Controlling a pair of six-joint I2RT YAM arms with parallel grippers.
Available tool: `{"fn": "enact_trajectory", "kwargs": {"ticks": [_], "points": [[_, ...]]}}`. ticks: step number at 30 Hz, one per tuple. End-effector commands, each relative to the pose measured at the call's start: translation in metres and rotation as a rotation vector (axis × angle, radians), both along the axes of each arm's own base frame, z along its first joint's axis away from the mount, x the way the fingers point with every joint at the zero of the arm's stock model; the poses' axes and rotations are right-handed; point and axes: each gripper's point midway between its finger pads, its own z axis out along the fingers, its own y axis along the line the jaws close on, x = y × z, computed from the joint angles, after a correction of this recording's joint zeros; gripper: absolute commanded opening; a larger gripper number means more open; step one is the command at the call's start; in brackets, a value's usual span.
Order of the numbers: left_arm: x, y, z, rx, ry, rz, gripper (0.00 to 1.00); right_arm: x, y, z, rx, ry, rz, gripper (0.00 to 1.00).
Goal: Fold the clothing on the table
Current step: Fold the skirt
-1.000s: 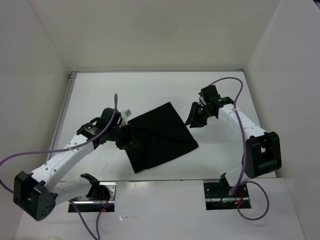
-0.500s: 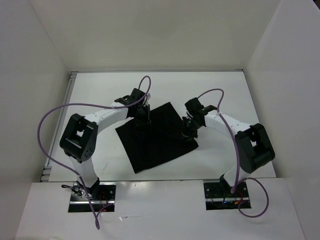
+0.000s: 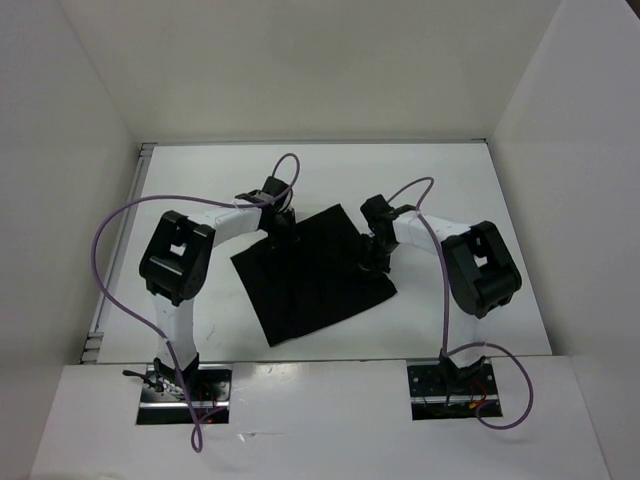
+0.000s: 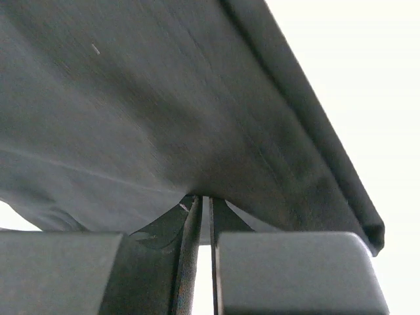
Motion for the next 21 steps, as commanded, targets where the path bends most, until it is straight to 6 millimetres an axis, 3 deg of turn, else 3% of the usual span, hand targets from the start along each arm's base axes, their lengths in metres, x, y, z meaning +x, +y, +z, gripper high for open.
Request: {"fn": "enact_trajectory", "kwargs": {"ticks": [1, 5, 13, 21], "points": [[-0.013, 0.008, -0.012, -0.028, 0.054, 0.037, 0.0, 0.026, -0.007, 0.005, -0.027, -0.042, -0.02, 0.12], [-0.027, 0.012, -0.011, -0.038, 0.062, 0.042, 0.0, 0.041, -0.024, 0.001, -0.047, -0.03, -0.056, 0.12], [-0.055, 0.02, -0.003, -0.063, 0.072, 0.051, 0.0, 0.081, -0.023, -0.002, -0.054, -0.033, -0.043, 0.12], [-0.083, 0.01, 0.015, -0.125, 0.073, 0.05, 0.0, 0.156, -0.017, 0.023, -0.02, -0.122, -0.049, 0.12]]}}
